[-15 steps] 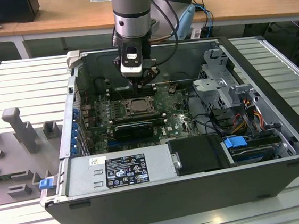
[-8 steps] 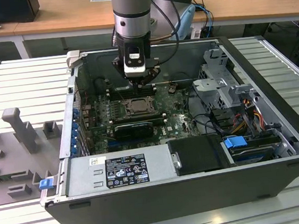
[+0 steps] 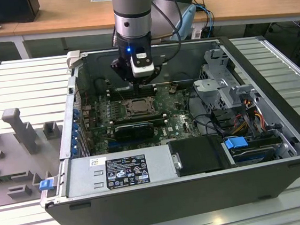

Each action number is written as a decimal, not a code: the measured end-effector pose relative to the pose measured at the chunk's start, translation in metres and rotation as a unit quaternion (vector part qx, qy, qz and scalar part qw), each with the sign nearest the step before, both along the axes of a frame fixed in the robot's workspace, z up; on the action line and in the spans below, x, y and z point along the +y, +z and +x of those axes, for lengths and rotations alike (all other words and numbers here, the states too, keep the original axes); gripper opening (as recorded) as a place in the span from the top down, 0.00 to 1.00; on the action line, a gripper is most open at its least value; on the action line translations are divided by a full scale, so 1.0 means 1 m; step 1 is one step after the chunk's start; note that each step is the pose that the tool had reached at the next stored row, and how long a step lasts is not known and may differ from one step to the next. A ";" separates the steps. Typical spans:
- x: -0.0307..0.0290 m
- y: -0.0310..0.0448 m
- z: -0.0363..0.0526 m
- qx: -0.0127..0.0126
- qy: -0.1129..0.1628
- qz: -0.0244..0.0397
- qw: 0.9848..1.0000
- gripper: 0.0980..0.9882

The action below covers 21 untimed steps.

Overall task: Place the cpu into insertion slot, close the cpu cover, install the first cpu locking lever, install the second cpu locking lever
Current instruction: 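Install the first cpu locking lever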

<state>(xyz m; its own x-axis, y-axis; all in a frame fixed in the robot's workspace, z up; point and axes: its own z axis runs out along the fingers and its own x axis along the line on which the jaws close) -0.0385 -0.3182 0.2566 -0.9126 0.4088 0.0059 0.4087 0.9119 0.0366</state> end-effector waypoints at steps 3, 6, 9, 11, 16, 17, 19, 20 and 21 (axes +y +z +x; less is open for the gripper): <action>0.0000 0.0000 0.0000 0.000 0.027 0.000 1.000 0.99; 0.0000 0.0000 0.0000 0.000 0.052 0.000 0.999 0.99; 0.0000 0.0000 0.0000 0.000 0.069 0.000 0.998 0.99; 0.0000 0.0000 0.0000 0.000 0.080 0.000 0.997 0.99; 0.0000 0.0000 0.0000 0.000 0.113 0.000 0.994 0.99; 0.0000 0.0000 0.0000 0.000 0.117 0.000 0.993 0.99; 0.0000 0.0000 0.0000 0.000 0.124 0.000 0.992 0.99; 0.0000 0.0000 0.0000 0.000 0.128 0.000 0.992 0.99; 0.0000 0.0000 0.0000 0.000 0.132 0.000 0.991 0.99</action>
